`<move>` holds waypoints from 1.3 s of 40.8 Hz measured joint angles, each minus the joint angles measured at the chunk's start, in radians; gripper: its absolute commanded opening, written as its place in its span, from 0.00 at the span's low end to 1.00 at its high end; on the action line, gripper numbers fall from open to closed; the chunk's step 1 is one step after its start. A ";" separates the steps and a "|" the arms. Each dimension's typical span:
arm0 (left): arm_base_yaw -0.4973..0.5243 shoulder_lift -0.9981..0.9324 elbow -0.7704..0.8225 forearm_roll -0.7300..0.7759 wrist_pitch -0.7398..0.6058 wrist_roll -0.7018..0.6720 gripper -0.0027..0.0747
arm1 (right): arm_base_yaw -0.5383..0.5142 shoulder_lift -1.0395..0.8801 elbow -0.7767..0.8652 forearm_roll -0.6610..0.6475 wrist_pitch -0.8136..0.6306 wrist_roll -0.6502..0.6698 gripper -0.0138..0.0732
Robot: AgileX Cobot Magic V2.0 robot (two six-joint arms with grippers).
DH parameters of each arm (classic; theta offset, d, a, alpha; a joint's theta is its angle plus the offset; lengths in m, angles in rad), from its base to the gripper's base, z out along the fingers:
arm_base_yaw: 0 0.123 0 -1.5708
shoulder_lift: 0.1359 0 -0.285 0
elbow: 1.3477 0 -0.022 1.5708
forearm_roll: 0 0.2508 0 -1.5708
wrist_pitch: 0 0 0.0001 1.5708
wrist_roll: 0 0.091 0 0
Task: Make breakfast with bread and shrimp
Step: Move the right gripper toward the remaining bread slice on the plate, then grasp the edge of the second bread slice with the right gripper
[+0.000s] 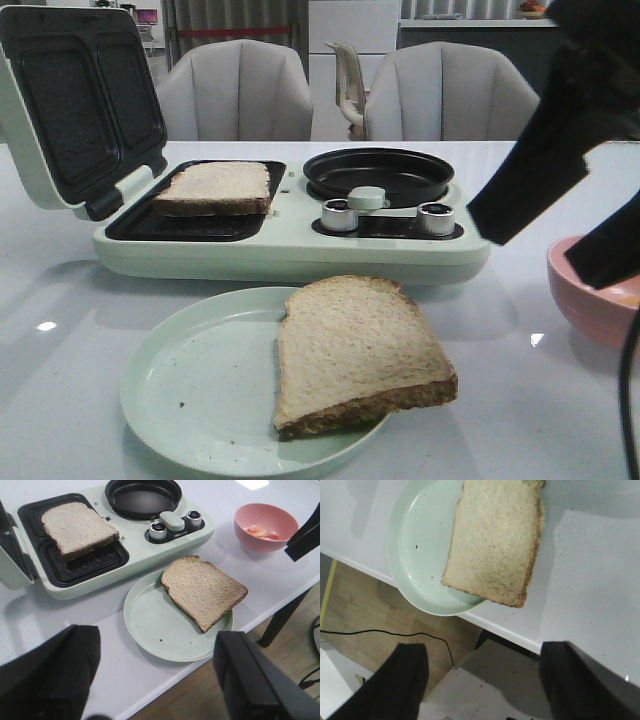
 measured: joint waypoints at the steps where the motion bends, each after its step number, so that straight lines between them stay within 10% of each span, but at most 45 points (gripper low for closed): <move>1: 0.000 0.000 0.000 0.000 0.000 0.000 0.72 | 0.008 0.024 -0.002 0.005 0.000 -0.002 0.81; 43: 0.000 0.000 0.001 0.000 0.000 0.002 0.72 | 0.041 0.627 -0.326 0.043 -0.054 -0.018 0.81; 53: 0.000 0.000 0.001 0.010 0.000 0.002 0.72 | 0.041 0.647 -0.342 0.043 -0.044 -0.035 0.48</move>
